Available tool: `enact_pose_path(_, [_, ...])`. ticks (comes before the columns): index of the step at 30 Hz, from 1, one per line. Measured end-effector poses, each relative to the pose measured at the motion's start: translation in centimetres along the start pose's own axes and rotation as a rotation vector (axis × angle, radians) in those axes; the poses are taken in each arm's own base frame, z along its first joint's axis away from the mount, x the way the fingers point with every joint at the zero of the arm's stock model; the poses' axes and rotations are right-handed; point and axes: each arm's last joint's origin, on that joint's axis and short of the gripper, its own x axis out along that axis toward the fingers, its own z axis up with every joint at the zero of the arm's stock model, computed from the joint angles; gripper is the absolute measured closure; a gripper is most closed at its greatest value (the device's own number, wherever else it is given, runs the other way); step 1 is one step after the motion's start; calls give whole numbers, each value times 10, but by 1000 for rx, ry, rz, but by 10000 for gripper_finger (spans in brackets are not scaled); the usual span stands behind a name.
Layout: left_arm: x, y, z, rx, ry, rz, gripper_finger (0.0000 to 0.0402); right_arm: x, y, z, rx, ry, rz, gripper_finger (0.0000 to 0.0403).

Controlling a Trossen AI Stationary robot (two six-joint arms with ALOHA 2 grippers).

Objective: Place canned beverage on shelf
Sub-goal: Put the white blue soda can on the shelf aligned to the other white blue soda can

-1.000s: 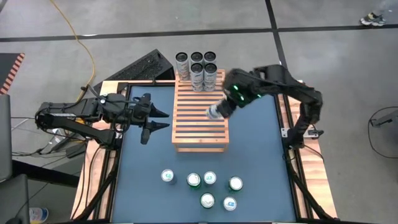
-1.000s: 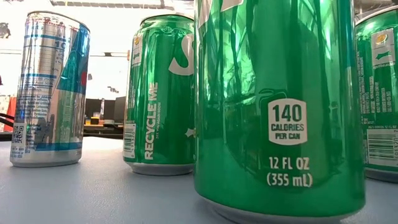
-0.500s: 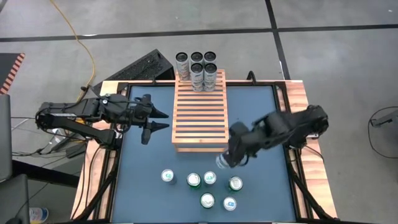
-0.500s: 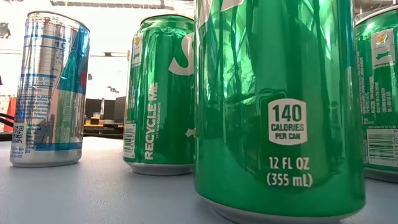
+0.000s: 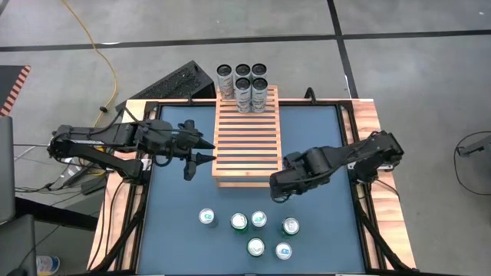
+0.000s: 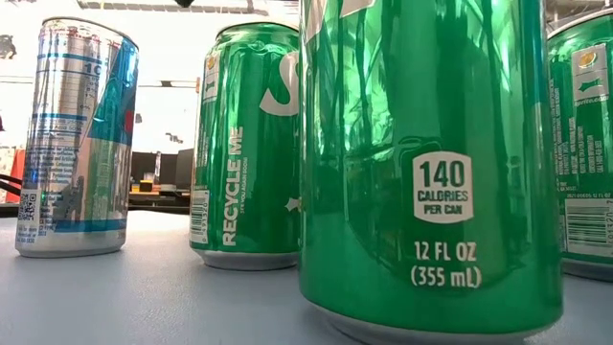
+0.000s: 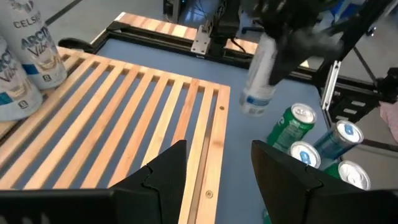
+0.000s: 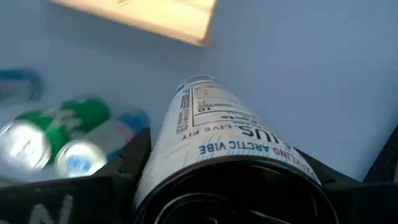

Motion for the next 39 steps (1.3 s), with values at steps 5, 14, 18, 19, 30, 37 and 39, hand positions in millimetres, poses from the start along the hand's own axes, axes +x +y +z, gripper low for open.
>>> enact_pose_path(5, [8, -2, 0, -28, 5, -9, 235, 19, -4, 2, 72, -13, -77, 174])
enact_pose_path(14, [9, -2, 2, -58, -14, -5, 235, 35, -6, -1, 96, 19, -129, 173])
enact_pose_path(18, [8, -1, 2, -54, -21, 7, 235, 11, -11, -1, 108, 34, -58, 173])
enact_pose_path(19, [8, -1, 2, -52, -22, 19, 235, 8, -12, 0, 123, 32, -43, 173])
enact_pose_path(30, [9, -1, 2, -53, -24, 37, 235, 48, -8, 19, 72, 44, -178, 173])
enact_pose_path(37, [9, -1, 2, -15, -25, 37, 235, 3, -15, 4, 40, 90, -37, 173])
enact_pose_path(39, [10, -1, 2, 8, -26, 36, 235, -15, -17, 8, 47, 91, 41, 173])
